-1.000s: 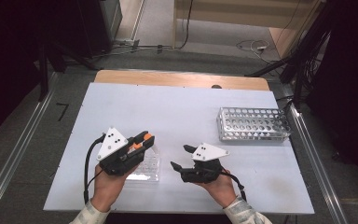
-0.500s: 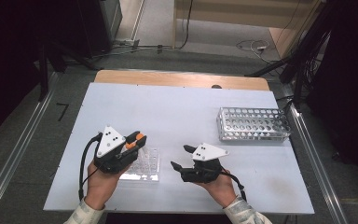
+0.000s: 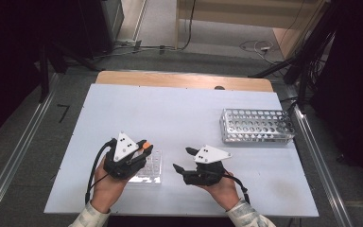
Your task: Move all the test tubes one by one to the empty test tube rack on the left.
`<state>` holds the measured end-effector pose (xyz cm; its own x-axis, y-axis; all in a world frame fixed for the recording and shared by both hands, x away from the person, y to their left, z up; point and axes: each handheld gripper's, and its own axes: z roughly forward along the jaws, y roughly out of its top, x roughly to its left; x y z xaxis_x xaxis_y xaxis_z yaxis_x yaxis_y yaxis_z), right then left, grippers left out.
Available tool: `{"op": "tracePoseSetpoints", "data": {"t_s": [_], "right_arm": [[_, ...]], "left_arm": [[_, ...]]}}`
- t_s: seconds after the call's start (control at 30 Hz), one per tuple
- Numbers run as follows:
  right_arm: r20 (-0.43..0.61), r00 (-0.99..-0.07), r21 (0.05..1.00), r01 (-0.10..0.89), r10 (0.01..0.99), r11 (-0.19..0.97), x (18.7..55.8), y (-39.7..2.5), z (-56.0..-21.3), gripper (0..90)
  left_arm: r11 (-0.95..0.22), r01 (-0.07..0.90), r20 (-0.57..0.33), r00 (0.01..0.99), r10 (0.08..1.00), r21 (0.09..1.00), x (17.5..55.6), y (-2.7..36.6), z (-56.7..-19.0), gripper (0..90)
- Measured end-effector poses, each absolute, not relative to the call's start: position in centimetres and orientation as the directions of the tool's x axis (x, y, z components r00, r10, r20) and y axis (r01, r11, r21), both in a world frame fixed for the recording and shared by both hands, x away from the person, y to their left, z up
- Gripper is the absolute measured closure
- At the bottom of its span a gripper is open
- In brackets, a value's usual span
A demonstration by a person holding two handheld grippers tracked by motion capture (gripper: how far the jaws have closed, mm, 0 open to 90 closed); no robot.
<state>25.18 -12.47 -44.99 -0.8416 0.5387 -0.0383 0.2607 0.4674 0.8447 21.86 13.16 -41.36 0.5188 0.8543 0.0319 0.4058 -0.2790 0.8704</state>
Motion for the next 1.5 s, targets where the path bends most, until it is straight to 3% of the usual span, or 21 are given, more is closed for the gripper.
{"op": "tracePoseSetpoints", "data": {"t_s": [0.07,0.27,0.43,0.67,1.5], "right_arm": [[-0.036,-0.841,0.845,0.263,0.540,0.466,25.2,-12.5,-45.0,29.9],[-0.037,-0.839,0.846,0.263,0.544,0.463,25.2,-12.5,-45.0,29.9],[-0.035,-0.835,0.846,0.268,0.549,0.461,25.3,-12.6,-45.0,29.5],[-0.035,-0.831,0.849,0.268,0.555,0.455,25.3,-12.7,-44.9,29.5],[-0.032,-0.817,0.856,0.275,0.576,0.438,25.7,-13.3,-44.7,29.5]], "left_arm": [[-0.269,0.414,0.014,0.523,0.852,0.870,21.9,13.2,-41.3,60.5],[-0.239,0.407,-0.008,0.519,0.855,0.882,21.9,13.5,-41.2,52.3],[-0.226,0.403,-0.008,0.503,0.864,0.887,21.8,13.5,-41.1,40.4],[-0.199,0.398,-0.019,0.482,0.876,0.896,21.9,13.8,-41.2,33.7],[-0.145,0.402,-0.056,0.448,0.892,0.904,21.9,15.1,-41.4,29.4]]}}
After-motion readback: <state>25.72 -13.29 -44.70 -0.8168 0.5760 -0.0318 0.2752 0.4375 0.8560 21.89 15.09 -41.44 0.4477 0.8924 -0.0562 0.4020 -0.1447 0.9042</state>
